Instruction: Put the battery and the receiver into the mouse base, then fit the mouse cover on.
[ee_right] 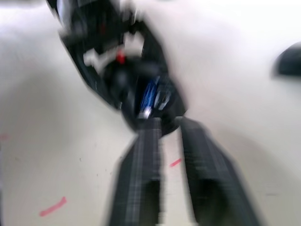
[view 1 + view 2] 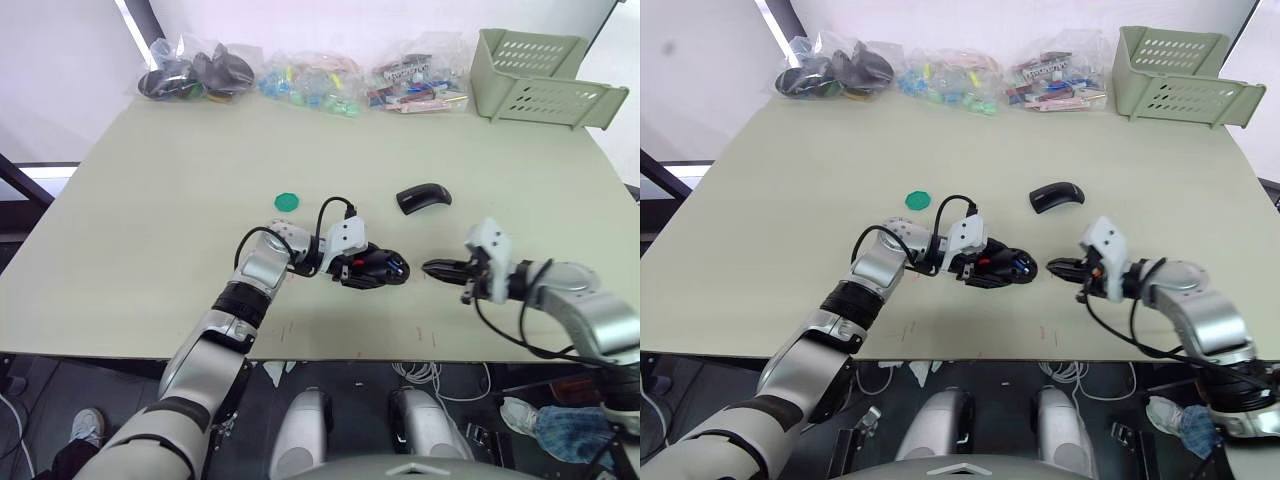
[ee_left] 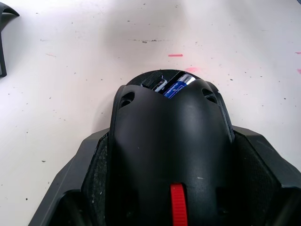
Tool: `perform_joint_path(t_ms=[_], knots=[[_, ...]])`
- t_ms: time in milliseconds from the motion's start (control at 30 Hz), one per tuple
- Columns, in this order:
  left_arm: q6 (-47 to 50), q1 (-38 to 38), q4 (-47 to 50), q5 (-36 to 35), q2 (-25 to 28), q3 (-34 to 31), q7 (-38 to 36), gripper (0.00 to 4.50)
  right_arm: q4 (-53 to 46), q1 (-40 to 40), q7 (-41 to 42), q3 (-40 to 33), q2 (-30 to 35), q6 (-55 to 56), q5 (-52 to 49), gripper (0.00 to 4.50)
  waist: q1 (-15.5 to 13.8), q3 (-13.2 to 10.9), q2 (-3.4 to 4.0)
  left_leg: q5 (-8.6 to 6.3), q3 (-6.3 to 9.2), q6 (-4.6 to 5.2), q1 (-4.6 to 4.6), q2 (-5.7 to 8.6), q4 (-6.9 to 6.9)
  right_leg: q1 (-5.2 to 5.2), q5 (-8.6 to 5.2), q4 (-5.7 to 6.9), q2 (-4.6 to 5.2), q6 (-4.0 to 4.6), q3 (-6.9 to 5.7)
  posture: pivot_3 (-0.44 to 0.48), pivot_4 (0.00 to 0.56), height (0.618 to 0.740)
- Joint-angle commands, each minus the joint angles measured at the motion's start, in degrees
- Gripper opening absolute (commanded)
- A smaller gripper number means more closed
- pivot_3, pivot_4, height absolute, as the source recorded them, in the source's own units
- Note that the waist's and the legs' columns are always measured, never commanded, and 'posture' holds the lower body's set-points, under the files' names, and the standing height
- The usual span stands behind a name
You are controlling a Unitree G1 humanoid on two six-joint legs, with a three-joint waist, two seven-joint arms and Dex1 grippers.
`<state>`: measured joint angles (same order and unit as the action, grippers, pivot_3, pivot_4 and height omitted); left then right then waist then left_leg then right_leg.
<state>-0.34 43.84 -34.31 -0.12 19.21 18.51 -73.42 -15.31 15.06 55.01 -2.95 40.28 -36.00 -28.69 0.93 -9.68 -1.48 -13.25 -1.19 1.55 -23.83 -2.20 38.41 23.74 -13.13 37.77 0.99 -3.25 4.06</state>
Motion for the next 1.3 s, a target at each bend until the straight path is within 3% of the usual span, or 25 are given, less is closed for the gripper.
perform_joint_path(t_ms=[33,100,133,167,200,267,300,500,767,967,1133,1300], knots=[[-0.67,0.94,-0.13,0.11,-0.01,-0.14,0.09,2.97,-3.31,-2.48,3.01,-2.93,3.75,-0.1,-2.21,2.45,-0.03,0.0,0.0,0.0,0.0,0.0,-0.01,0.0,0.0,0.0,-0.01,0.0,0.0,0.0,0.0,0.0,0.15,0.74],[-0.63,1.07,-0.34,0.0,-0.07,-0.25,0.02,2.97,-4.19,-3.96,3.49,-4.14,5.37,-0.23,-3.15,3.22,-0.03,-0.01,0.0,0.0,-0.01,0.0,-0.02,0.0,-0.01,0.0,-0.01,-0.02,0.01,0.0,0.0,0.0,0.15,0.74],[-0.66,1.22,-0.61,-0.03,-0.13,-0.28,0.0,2.97,-4.29,-4.31,3.53,-4.48,5.79,-0.34,-3.4,3.83,-0.07,-0.01,0.02,0.0,-0.04,0.0,-0.04,0.01,-0.01,0.01,-0.01,-0.05,0.02,0.0,0.02,0.0,0.15,0.74],[-0.74,1.4,-0.9,-0.08,-0.2,-0.39,0.06,2.97,-4.49,-5.15,3.95,-4.79,6.69,0.13,-3.13,4.11,-0.07,-0.02,0.01,0.0,-0.04,0.0,-0.04,0.03,-0.01,0.01,-0.01,-0.05,0.03,-0.01,0.02,0.0,0.15,0.74],[-0.43,1.53,-1.01,-0.39,-0.21,-0.55,-0.28,3.47,-4.84,-6.1,4.22,-5.49,7.39,0.21,-3.31,4.46,-0.08,-0.02,0.01,0.0,-0.04,0.0,-0.04,0.02,-0.01,0.01,-0.01,-0.06,0.03,-0.01,0.02,0.0,0.15,0.74],[0.05,1.71,-0.49,-1.44,-0.15,-1.62,-0.14,4.38,-5.38,-8.22,4.53,-6.76,8.66,0.95,-3.25,4.5,-0.09,-0.03,-0.01,0.0,-0.05,0.0,-0.04,0.02,0.0,0.0,-0.04,-0.06,0.04,-0.04,0.03,0.0,0.15,0.74],[0.62,1.7,0.29,-2.13,0.06,-2.16,-0.38,4.49,-5.47,-8.73,4.52,-7.18,8.86,1.02,-3.45,4.5,-0.08,-0.03,-0.01,0.0,-0.04,0.0,-0.04,0.02,0.0,0.01,-0.06,-0.05,0.04,-0.09,0.03,0.0,0.15,0.74],[6.14,-0.89,9.4,-6.66,3.92,-4.82,-3.39,4.49,-5.07,-9.15,3.74,-7.75,8.7,1.16,-3.76,4.5,0.09,-0.05,-0.02,0.0,-0.03,0.0,-0.04,0.0,-0.01,0.03,-0.08,-0.04,0.02,-0.12,0.02,0.0,0.15,0.74],[20.45,-13.4,30.99,-15.09,14.4,-13.01,-1.44,4.49,2.24,-1.88,2.84,-5.05,8.04,2.08,-1.48,4.5,0.75,-0.11,0.03,0.0,-0.03,-0.01,-0.01,-0.03,-0.04,0.02,-0.17,-0.05,0.03,0.09,0.01,0.0,0.15,0.74],[31.92,-25.92,44.86,-21.62,17.49,-21.77,7.94,4.49,23.13,20.34,8.96,7.34,6.61,8.73,9.36,4.5,1.76,-0.3,0.15,0.0,-0.06,0.0,0.1,-0.08,-0.02,0.06,-0.19,-0.03,0.13,0.1,0.21,0.0,0.15,0.74],[31.98,-32.85,49.11,-27.66,14.72,-26.87,12.05,4.49,48.38,37.13,14.45,15.63,1.51,18.78,19.58,4.5,1.38,-0.4,0.2,0.0,-0.14,-0.01,0.09,-0.12,-0.05,0.08,-0.07,-0.03,0.05,0.32,0.03,0.0,0.15,0.74],[28.4,-38.07,51.73,-29.98,14.1,-29.23,13.12,4.49,74.01,51.73,11.69,18.48,-6.5,29.01,27.71,4.5,1.19,-0.42,0.21,-0.01,-0.13,-0.03,-0.09,-0.02,-0.21,0.15,-0.05,-0.13,0.16,0.32,0.0,0.0,0.15,0.74]])
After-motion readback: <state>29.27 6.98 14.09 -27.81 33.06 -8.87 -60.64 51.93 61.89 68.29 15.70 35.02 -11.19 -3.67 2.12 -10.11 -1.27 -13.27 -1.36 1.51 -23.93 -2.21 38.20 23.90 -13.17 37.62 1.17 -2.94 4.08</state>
